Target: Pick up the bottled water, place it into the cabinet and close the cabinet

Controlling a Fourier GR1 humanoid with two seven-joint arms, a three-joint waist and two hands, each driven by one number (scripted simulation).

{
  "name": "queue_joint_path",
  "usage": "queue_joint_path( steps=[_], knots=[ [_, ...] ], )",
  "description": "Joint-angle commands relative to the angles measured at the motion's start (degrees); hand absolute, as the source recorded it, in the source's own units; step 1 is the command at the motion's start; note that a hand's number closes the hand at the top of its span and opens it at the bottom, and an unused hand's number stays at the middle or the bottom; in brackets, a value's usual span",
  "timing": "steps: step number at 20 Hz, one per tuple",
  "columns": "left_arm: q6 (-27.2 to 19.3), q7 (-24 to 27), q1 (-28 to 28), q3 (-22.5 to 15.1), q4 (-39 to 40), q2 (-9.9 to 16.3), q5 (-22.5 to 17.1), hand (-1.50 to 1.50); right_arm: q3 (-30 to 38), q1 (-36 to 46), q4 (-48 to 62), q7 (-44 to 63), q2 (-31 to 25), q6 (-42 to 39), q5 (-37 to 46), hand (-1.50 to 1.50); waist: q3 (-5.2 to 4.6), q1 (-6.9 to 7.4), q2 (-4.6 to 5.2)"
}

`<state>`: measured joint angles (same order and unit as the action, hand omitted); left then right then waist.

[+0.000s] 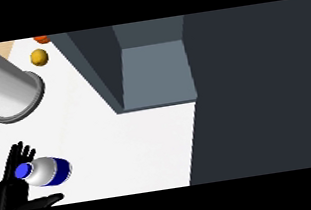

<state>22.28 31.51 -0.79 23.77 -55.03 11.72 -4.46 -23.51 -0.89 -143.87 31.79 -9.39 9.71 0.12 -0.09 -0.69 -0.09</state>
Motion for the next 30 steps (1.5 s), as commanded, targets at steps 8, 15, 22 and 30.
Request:
queue_joint_path(
  steps=[8,15,22,30],
  knots=[
    [4.49,14.62,7.08,1.56,20.89,3.57,0.75,-1.5,-1.8,-4.98,-9.45,-0.18,-1.48,0.67,2.38,-1.5,-0.01,-0.39,0.04],
    [1.62,13.65,13.25,0.96,25.16,1.97,-0.13,-1.5,-3.32,-3.93,-9.59,0.83,-1.58,1.92,5.24,-1.5,0.0,-0.35,-0.01],
    [7.29,15.72,13.85,0.57,29.99,3.72,-1.34,-1.5,-0.85,-6.36,-9.71,0.04,-2.97,2.3,2.84,-1.5,0.01,-0.21,0.0],
    [10.06,14.54,18.03,-1.27,31.02,1.97,-2.19,1.5,2.8,-9.12,-4.51,-8.02,-3.12,0.33,-0.38,-1.5,0.05,-0.22,0.09]
  ],
)
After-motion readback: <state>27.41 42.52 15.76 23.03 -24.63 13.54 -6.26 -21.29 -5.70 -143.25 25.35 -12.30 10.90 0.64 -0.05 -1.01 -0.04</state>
